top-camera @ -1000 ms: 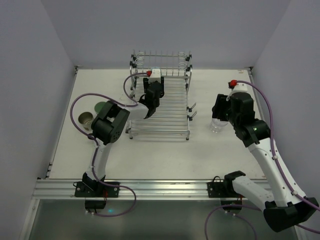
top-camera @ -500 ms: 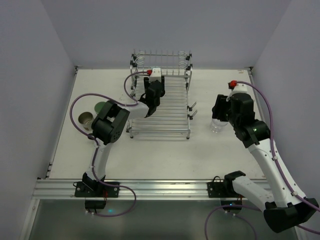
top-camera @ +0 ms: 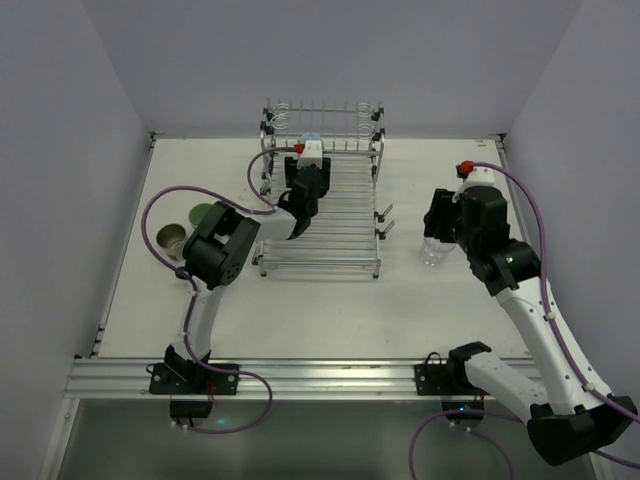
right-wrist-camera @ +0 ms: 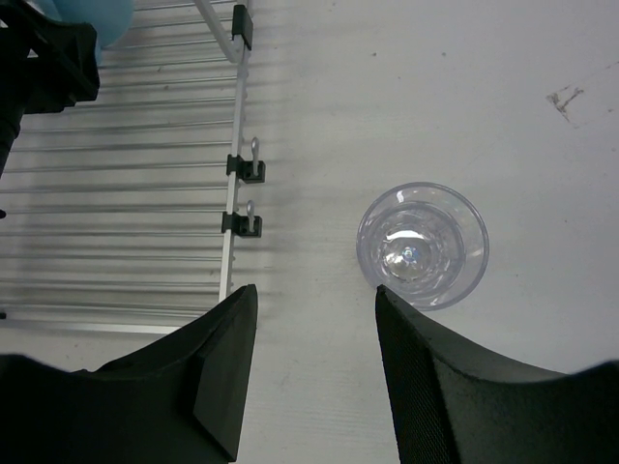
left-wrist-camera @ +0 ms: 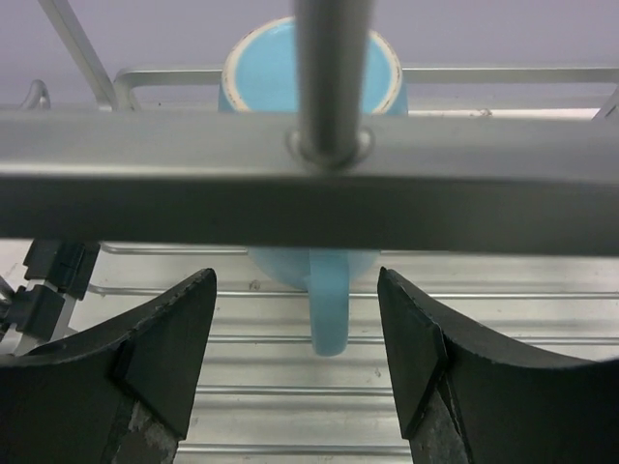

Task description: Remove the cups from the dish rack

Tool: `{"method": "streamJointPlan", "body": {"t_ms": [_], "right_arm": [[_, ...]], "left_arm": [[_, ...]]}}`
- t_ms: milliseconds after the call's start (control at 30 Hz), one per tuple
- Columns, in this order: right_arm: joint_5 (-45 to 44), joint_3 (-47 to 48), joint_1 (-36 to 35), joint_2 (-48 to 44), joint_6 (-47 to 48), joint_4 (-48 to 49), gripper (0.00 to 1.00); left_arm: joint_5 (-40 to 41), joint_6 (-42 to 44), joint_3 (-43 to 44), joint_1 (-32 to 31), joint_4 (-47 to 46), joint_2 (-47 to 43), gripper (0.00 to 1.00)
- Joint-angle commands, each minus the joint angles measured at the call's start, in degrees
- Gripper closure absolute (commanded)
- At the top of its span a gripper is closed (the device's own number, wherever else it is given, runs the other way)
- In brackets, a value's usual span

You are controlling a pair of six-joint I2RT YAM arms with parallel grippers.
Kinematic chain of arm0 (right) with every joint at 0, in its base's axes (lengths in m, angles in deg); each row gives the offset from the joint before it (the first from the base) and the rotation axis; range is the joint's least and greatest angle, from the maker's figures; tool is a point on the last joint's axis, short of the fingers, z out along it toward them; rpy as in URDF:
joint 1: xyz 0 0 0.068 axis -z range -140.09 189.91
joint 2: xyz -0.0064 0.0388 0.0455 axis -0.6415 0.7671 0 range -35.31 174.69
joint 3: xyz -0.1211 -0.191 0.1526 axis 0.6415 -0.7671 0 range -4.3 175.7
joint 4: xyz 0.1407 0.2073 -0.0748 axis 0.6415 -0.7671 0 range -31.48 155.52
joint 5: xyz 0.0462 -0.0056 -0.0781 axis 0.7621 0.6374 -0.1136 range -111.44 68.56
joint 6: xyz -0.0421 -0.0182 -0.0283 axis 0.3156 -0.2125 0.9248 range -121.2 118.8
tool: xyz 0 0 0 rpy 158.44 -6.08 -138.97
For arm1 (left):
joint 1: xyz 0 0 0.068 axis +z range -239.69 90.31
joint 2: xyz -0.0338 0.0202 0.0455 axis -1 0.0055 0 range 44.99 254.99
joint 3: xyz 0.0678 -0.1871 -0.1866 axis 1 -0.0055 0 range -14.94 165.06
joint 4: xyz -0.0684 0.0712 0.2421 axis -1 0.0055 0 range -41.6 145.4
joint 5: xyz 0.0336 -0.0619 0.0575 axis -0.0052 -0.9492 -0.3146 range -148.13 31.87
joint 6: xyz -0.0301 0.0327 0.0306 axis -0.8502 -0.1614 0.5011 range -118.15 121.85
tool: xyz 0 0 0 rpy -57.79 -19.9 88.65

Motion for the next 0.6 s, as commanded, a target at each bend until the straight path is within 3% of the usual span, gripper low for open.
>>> {"method": "streamJointPlan", "body": {"t_ms": [0,400,567], "right_arm": [[0.28,0.59,0.29,-0.41,1.24,2.13,0.45],[0.81,0.41,0.29,-0.59,1.16,2.48,0.45],[0.90,0.41,0.29,-0.32,1.16,2.13,0.45]], "left_arm": [[1.44,3.98,-1.15,0.93,-3.26,0.13,0.29],[1.79,4.60,-1.50,0.67,-3.35,-0.04,0.30],[1.97,4.60,-0.98,0.67,-3.53,0.22,0.49]]}}
